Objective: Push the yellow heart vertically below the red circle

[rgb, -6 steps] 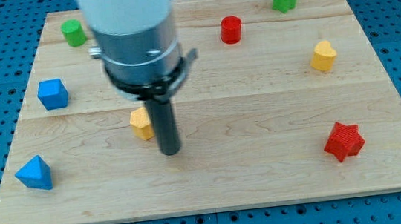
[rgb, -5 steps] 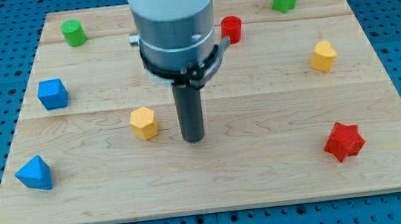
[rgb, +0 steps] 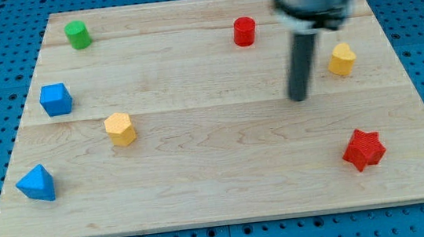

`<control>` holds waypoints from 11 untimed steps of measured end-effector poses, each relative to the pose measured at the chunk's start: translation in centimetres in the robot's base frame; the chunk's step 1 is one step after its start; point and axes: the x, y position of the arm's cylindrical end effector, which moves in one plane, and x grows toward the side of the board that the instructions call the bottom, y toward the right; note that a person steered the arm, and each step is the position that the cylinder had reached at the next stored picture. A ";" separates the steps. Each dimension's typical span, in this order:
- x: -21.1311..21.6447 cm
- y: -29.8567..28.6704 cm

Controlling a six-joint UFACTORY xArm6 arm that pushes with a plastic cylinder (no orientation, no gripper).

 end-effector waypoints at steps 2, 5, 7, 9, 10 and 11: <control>-2.1 14.8; -5.1 2.4; -2.9 1.6; -3.8 -2.8; 0.6 -2.9; 1.5 -3.0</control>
